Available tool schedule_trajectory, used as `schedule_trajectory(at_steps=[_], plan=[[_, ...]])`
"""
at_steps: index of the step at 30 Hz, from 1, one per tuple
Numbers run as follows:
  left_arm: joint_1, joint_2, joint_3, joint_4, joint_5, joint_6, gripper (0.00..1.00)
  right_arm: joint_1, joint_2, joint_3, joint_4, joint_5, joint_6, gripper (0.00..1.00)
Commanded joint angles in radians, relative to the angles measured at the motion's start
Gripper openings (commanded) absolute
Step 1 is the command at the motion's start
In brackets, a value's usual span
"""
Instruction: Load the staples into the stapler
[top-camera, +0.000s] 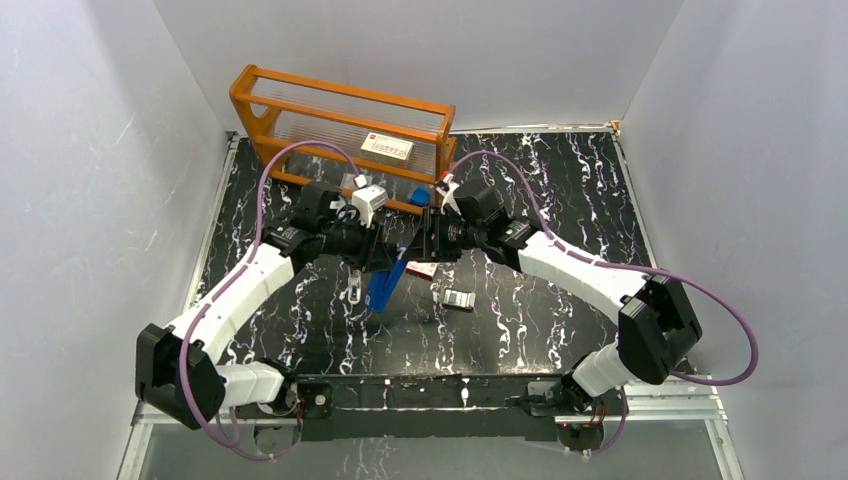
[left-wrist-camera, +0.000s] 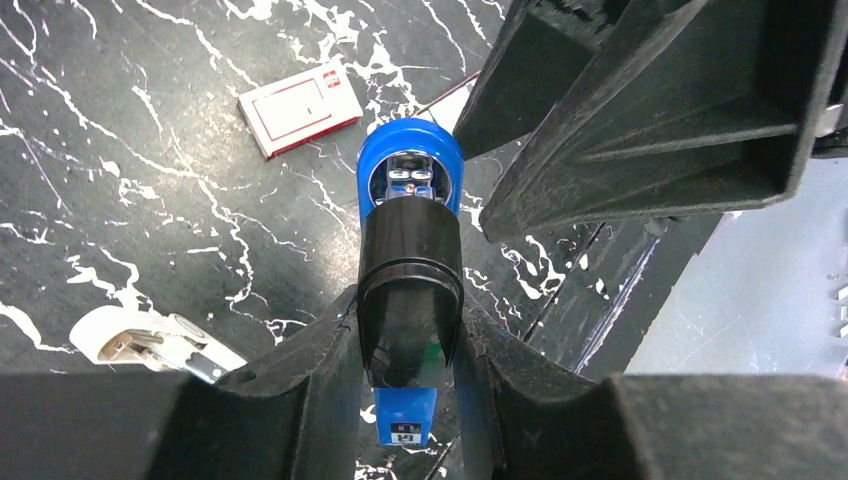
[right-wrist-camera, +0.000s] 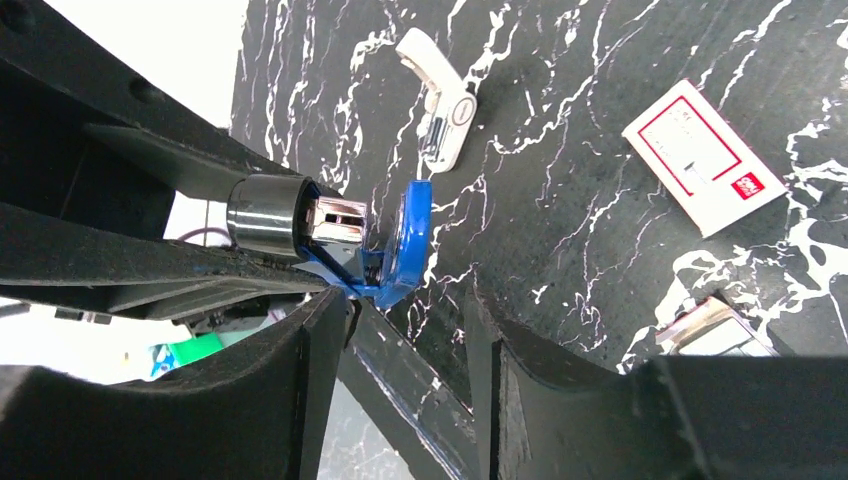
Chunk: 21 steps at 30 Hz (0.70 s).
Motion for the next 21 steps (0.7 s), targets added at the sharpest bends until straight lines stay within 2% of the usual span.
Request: schedule_trajectory(at_steps=[1,7,8,11,13,15,18,21], plan=[[-0.01,-0.076,-0.004,0.08,0.09,0.026,0.0,-0.002,0.001,-0.001,0.033,-0.084,-0.047,0.57],[-0.013,-0.099,-0.024,0.09,0.132,0.081,0.0,-0.022,0.013,-0.006,0.014,-0.046,-0.056,0.38],[-0.014,-0.102,-0.026,0.089,0.148,0.087,0.0,-0.029,0.013,-0.006,0.013,-0.045,-0.056,0.37],[-0.022,-0.112,-0.042,0.089,0.218,0.108,0.0,-0.037,0.018,-0.003,0.017,-0.057,-0.062,0.47],[-0.035,-0.111,-0.048,0.09,0.25,0.126,0.0,-0.04,0.03,0.008,0.018,-0.084,-0.068,0.5],[-0.05,-0.106,-0.052,0.09,0.26,0.15,0.0,-0.043,0.037,0.004,0.03,-0.121,-0.067,0.44],[-0.067,-0.104,-0.065,0.11,0.235,0.172,0.0,-0.048,0.035,-0.028,0.047,-0.19,-0.044,0.25],[-0.068,-0.117,-0.08,0.156,0.215,0.166,0.0,-0.049,-0.016,-0.117,0.079,-0.236,-0.011,0.15]])
